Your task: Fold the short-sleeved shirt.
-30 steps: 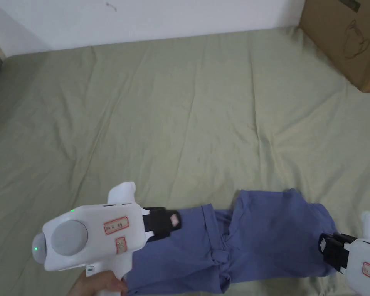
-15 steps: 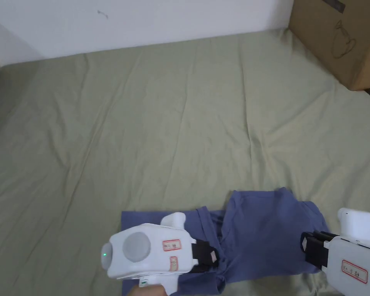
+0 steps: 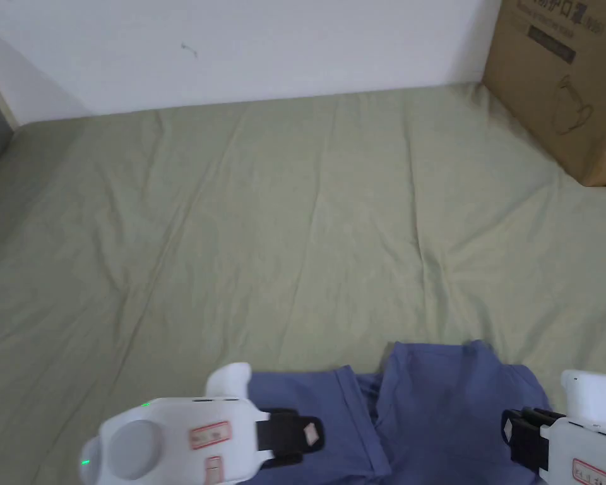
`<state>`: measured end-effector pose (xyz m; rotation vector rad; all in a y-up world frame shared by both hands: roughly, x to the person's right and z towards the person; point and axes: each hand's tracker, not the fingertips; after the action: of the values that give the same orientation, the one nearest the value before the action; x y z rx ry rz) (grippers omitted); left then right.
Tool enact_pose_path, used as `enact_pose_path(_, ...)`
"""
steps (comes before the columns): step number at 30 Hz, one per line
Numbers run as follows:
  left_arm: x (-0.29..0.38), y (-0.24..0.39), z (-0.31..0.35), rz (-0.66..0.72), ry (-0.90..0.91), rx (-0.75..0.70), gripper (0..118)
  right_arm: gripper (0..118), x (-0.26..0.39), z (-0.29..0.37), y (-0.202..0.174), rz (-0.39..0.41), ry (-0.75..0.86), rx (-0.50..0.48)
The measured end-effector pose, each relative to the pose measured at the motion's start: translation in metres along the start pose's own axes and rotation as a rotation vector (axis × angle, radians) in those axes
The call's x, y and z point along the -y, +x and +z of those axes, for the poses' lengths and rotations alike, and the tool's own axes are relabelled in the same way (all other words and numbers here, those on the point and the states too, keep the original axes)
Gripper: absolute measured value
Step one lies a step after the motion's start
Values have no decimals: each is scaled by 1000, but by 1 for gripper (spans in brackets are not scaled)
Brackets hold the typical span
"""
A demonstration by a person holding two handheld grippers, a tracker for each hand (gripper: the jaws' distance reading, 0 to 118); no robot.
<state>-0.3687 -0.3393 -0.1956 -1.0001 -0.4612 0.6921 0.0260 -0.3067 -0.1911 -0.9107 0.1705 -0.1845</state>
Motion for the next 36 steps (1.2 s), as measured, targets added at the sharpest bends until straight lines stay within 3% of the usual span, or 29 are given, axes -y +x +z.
enact_pose_path(3,3,-39,43,-1,46,-42,2,0,-3,-5,-12,24,-6,-9)
enact_pose_path(4,3,-49,50,1,53,-47,13,0,-4,-7,-15,30,-9,-14)
enact_pose_path(5,6,-62,57,25,64,-54,40,0,-4,-9,-19,34,-13,-21)
enact_pose_path(6,8,-74,60,57,68,-49,57,0,-5,-11,-22,38,-18,-27)
enact_pose_path(8,8,-93,57,146,92,-38,66,0,-6,-13,-30,48,-27,-36)
enact_pose_path(10,10,-111,51,202,94,-42,68,0,-6,-13,-36,64,-35,-41)
enact_pose_path(13,10,-123,26,266,53,-9,68,0,-6,-13,-43,99,-43,-38)
enact_pose_path(17,8,-130,-4,286,50,166,66,0,-6,-14,-46,113,-58,-30)
enact_pose_path(18,7,-134,-10,307,33,186,45,0,-6,-15,-46,114,-64,-22)
enact_pose_path(19,6,-137,-14,317,24,184,9,0,-5,-16,-46,116,-69,-17)
enact_pose_path(21,6,-137,-22,319,-26,106,9,0,-5,-17,-44,115,-82,-9)
enact_pose_path(23,4,-139,-14,279,-15,170,9,0,-5,-18,-43,116,-89,-7)
enact_pose_path(29,-10,-137,24,193,-20,118,9,0,-10,-20,-46,118,-95,1)
enact_pose_path(36,-24,-174,123,213,66,-130,9,0,-8,-23,-53,137,-96,-23)
